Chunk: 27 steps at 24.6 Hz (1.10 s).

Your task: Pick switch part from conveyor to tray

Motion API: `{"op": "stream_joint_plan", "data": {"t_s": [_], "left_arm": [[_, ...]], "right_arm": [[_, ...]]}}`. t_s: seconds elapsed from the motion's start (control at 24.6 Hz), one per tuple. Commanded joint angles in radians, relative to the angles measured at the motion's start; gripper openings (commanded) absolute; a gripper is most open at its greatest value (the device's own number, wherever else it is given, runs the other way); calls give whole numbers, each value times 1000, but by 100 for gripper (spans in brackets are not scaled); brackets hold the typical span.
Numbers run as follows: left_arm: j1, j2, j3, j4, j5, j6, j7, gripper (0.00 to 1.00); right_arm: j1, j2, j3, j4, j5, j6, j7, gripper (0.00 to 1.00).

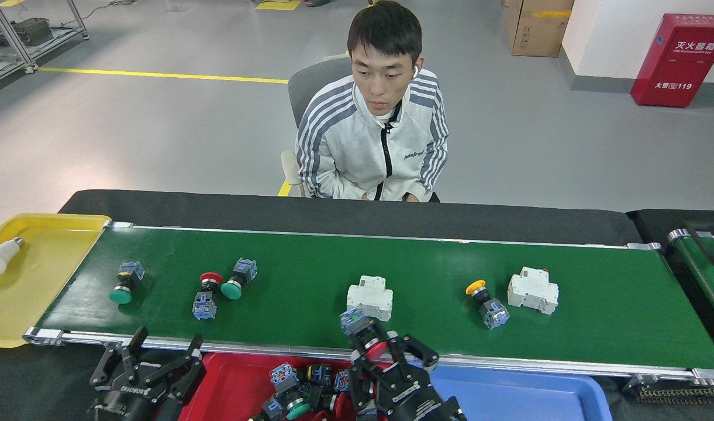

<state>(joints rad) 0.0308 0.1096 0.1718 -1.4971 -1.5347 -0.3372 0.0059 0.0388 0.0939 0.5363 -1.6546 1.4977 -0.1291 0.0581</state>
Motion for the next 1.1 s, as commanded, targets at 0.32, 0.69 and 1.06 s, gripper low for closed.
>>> {"op": "stream_joint_plan", "data": {"t_s": [0.32, 0.69, 1.06], "left_arm": [[-209, 18, 2, 255, -10, 61, 5, 100], [-258, 35, 5, 340, -4, 95, 28, 8], [-91, 25, -57, 72, -2, -97, 98, 5]], "right_arm": [[53, 13, -125, -40, -10, 20, -66, 98], [211, 4, -392, -44, -10, 319, -185, 98], [87, 0, -398, 74, 3, 327, -153, 98]]}}
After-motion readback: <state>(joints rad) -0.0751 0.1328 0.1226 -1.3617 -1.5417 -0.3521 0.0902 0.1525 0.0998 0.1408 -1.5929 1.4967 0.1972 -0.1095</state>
